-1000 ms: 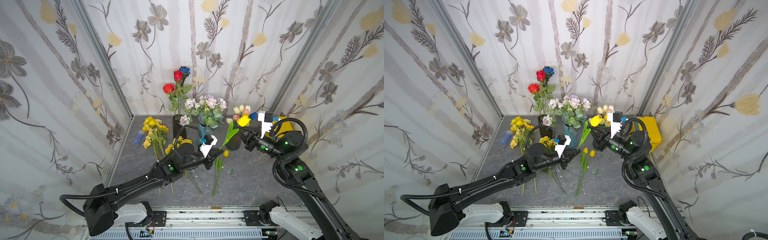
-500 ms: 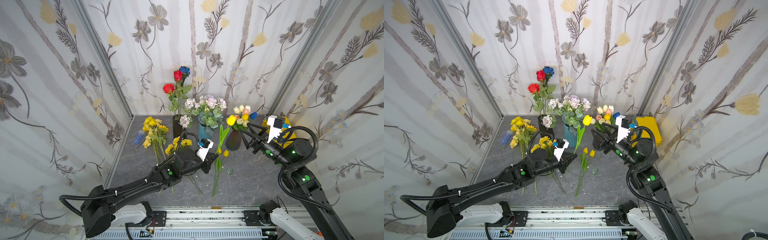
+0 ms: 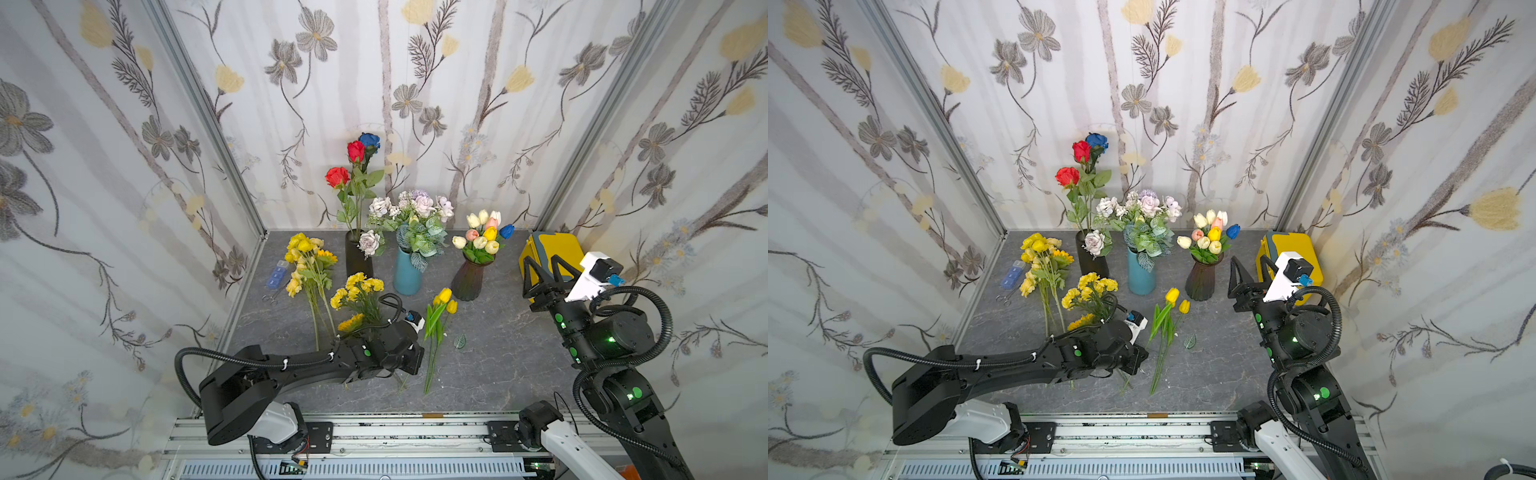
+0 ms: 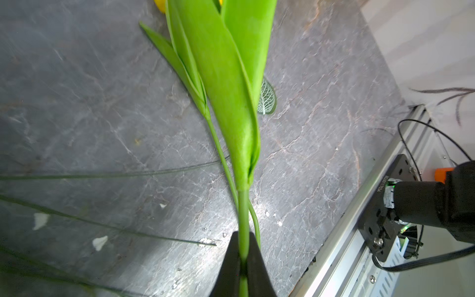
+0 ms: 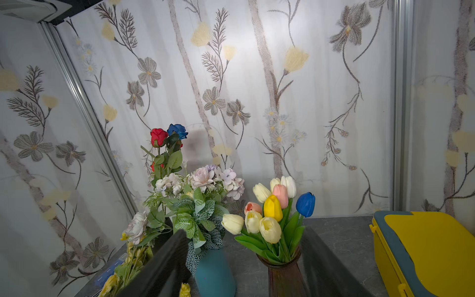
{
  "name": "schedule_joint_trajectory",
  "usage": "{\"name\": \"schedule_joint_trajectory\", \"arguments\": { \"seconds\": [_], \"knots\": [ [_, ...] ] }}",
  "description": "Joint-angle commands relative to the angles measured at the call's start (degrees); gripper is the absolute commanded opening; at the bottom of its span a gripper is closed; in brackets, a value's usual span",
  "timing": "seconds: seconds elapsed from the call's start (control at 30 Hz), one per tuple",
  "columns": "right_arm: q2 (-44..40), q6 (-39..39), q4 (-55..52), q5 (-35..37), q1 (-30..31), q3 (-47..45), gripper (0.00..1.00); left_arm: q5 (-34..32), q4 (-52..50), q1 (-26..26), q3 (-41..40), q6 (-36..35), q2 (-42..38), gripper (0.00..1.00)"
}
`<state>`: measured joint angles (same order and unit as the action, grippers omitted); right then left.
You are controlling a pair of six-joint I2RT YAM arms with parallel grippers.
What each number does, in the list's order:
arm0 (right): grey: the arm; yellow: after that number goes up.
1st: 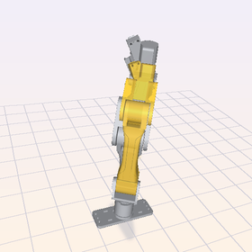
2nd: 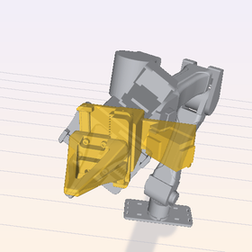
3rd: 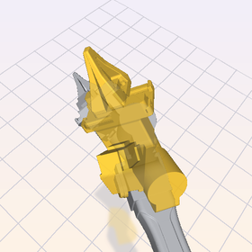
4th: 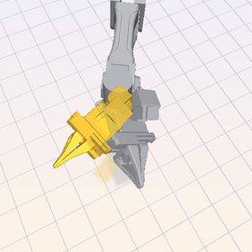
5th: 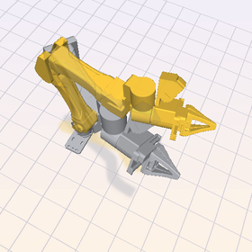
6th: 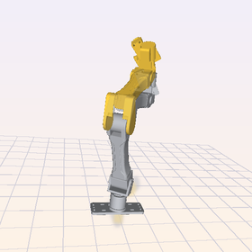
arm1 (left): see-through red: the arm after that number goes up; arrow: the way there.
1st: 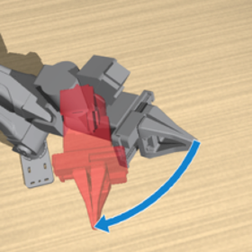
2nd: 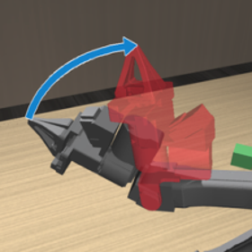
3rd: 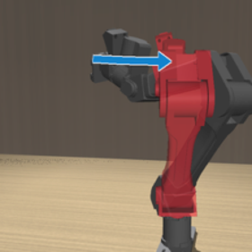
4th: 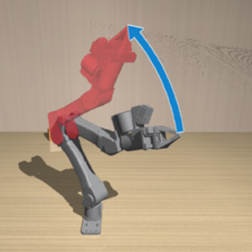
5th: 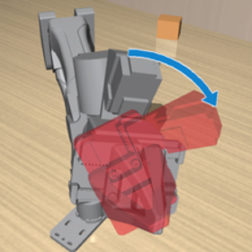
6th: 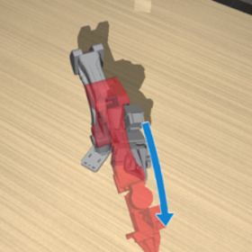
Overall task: Pick out yellow flowers from the vase
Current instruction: Place the flower at the center of the board.
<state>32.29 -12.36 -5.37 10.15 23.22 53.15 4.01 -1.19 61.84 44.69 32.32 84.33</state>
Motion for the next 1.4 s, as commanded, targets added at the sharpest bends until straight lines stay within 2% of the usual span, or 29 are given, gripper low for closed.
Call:
{"name": "schedule_joint_trajectory", "arguments": {
  "seconds": [0.0,0.2,0.3,0.4,0.5,0.6,0.73,0.93,1.17,1.37],
  "knots": [
    [0.7,-0.3,1.0,0.5,0.0,0.0,0.69,-1.0,1.9,0.1,3.1,6.4,4.8,0.00],
    [0.7,0.5,0.5,0.9,0.0,-1.0,0.69,0.2,4.0,0.4,9.3,8.6,14.9,0.00],
    [4.4,2.9,-2.9,-1.3,-0.1,1.3,0.67,-0.3,3.6,0.2,11.4,8.9,17.7,0.00],
    [9.4,4.0,-7.2,-2.4,-0.4,4.2,0.63,0.2,4.6,-0.2,11.6,9.1,18.5,0.05],
    [11.6,4.4,-6.9,-4.7,-2.0,4.0,0.57,0.2,4.6,-0.4,11.4,9.2,18.5,0.11],
    [12.8,3.9,-5.7,-7.5,-6.0,3.6,0.54,0.3,5.2,-0.6,10.5,9.1,17.4,0.19],
    [16.1,1.8,-3.0,-14.2,-14.3,3.1,0.50,0.8,6.5,-0.7,9.2,8.1,15.6,0.29],
    [24.4,0.1,5.2,-21.8,-22.5,1.9,0.49,-0.7,7.1,-0.8,7.5,6.5,11.3,0.36],
    [29.3,3.4,16.2,-29.7,-23.6,-2.6,0.51,-4.1,11.1,-0.8,2.0,4.0,2.9,0.46],
    [32.8,5.2,17.5,-29.1,-21.7,-2.4,0.50,-6.0,12.4,-1.1,-0.2,1.8,-1.8,0.53]
  ]
}}
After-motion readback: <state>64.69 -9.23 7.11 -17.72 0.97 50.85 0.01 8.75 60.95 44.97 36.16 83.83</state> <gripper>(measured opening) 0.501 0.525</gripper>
